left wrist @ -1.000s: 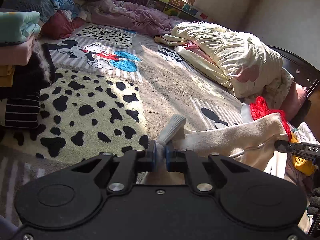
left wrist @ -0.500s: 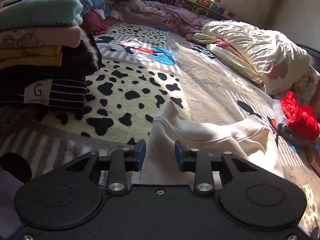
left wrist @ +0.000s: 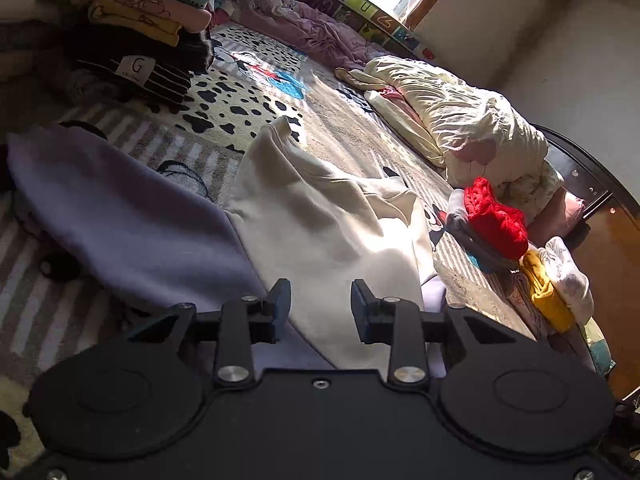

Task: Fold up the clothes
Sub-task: 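Grasp the lavender sleeve cuff with the right gripper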

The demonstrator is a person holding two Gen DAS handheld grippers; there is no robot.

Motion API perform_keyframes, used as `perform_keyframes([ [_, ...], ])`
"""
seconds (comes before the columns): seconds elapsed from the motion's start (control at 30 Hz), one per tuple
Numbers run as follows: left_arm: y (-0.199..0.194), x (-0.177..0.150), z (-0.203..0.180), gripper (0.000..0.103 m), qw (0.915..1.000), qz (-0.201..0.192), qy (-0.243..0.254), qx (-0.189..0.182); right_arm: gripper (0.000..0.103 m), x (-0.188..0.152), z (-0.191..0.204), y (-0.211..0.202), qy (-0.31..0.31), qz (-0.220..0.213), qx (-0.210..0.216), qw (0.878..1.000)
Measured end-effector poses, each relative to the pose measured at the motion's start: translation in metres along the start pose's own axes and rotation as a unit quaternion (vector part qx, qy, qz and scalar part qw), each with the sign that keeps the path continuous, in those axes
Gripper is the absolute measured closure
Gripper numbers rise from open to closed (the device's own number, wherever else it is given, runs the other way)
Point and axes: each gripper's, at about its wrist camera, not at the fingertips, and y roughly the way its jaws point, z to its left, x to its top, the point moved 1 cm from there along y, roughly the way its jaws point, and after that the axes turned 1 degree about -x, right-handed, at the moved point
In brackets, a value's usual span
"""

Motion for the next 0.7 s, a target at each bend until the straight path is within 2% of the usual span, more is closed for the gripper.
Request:
perform_keyframes([
  [0.17, -0.024, -0.032, -0.005, 0.067, 0.9999, 0.012, -0.007, -0.007, 0.062, -0.048, -0.009, 0.007, 0.072, 0.027, -0.001, 0.997],
  [0.2, -0.027, -0.037, -0.006, 0.065, 0.9998, 0.015, -0.009, -0.007, 0.062, -0.054, -0.012, 0.011, 0.081, 0.025, -0.008, 0.996],
  [0.37, -0.036, -0.058, -0.013, 0.065, 0.9995, 0.031, -0.003, -0.01, 0.062, -0.062, -0.026, 0.032, 0.138, 0.005, -0.025, 0.99],
  [0.43, -0.038, -0.063, -0.015, 0.065, 0.9994, 0.034, 0.002, -0.006, 0.064, -0.058, -0.025, 0.036, 0.131, -0.015, -0.022, 0.991],
  [0.47, -0.038, -0.065, -0.015, 0.065, 0.9994, 0.035, 0.002, -0.006, 0.069, -0.056, -0.024, 0.038, 0.127, -0.025, -0.019, 0.991],
  [0.5, -0.038, -0.066, -0.015, 0.065, 0.9993, 0.036, 0.002, -0.006, 0.088, -0.052, -0.023, 0.041, 0.12, -0.027, -0.02, 0.992],
  [0.53, -0.039, -0.066, -0.015, 0.065, 0.9993, 0.036, 0.002, -0.006, 0.096, -0.048, -0.023, 0.044, 0.113, -0.026, -0.022, 0.993],
  [0.6, -0.04, -0.066, -0.014, 0.065, 0.9994, 0.035, 0.0, -0.005, 0.097, -0.04, -0.023, 0.044, 0.108, -0.032, -0.015, 0.993],
  [0.7, -0.042, -0.066, -0.009, 0.065, 0.9994, 0.034, -0.004, -0.001, 0.097, -0.016, -0.008, 0.032, 0.033, -0.062, -0.019, 0.997],
])
